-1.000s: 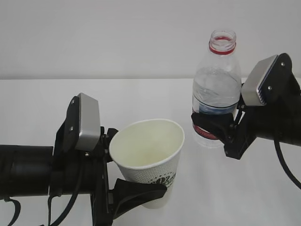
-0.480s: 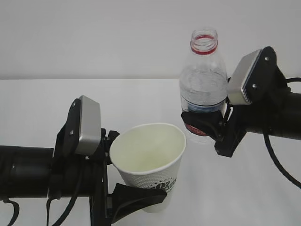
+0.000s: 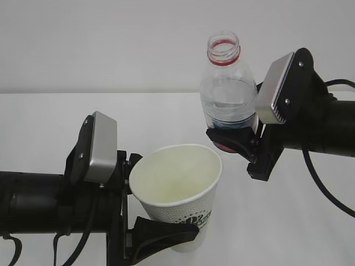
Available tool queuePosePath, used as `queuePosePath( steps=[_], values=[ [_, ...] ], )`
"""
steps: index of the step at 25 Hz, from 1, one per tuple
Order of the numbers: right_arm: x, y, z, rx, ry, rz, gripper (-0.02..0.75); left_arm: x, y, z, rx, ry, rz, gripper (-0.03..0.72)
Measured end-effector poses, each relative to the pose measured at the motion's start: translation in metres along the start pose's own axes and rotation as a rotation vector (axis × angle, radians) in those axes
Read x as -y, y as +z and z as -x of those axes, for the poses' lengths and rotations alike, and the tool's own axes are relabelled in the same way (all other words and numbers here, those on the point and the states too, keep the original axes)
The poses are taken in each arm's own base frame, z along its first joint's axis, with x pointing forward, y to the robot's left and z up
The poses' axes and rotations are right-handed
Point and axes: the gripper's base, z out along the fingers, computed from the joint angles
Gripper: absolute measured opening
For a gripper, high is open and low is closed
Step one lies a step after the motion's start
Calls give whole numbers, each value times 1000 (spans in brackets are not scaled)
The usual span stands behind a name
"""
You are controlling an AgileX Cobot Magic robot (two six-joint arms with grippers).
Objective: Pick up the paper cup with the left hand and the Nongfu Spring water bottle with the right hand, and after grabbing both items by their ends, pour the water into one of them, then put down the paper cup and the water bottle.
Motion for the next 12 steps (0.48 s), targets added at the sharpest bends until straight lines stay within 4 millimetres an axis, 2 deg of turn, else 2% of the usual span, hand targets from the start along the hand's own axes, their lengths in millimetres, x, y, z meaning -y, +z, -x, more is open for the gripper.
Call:
queuePosePath(
  steps=[8,12],
  values=[
    [2,1,2,4,-77,-2,484,3,0,0,0,17,-31,571],
    [11,3,13,32,-129,-23,484,4,0,2,21,16,-47,571]
  ],
)
